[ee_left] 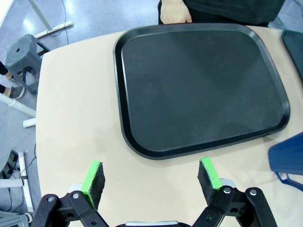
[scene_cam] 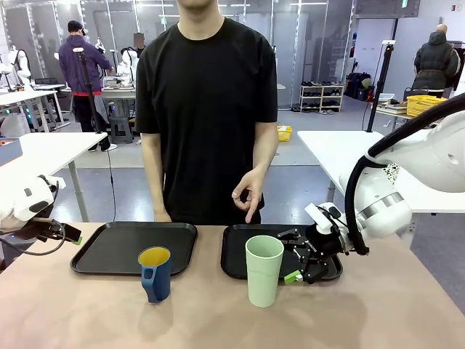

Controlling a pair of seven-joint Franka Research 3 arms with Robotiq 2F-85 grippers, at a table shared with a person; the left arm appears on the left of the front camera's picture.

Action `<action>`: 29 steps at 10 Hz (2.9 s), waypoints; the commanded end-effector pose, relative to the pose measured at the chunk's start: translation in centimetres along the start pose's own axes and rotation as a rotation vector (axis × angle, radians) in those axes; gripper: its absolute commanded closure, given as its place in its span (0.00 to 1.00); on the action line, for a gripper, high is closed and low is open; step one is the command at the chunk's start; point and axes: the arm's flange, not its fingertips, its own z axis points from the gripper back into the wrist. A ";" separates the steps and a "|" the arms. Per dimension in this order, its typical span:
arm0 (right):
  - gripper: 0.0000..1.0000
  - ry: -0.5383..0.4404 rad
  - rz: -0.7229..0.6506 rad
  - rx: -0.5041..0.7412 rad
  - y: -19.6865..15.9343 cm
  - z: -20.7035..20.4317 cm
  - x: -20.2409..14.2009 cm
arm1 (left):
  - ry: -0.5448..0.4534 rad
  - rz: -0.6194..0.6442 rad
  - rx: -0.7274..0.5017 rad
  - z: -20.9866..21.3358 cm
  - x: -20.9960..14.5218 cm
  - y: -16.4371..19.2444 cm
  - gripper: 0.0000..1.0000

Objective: Sort and store the cups by type.
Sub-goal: Pick up the Reusable plastic cup.

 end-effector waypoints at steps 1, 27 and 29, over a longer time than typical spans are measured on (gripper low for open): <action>0.00 -0.003 -0.005 0.006 -1.2 -0.7 -0.2 | 0.000 -0.002 -0.001 0.0 0.0 -0.1 0.00; 0.16 -0.168 0.029 0.240 -3.6 -6.0 -1.1 | 0.000 -0.002 -0.001 0.0 0.0 -0.1 0.00; 0.32 -0.172 0.015 0.228 -3.7 -5.9 -1.1 | 0.000 -0.002 -0.001 0.0 0.0 -0.1 0.00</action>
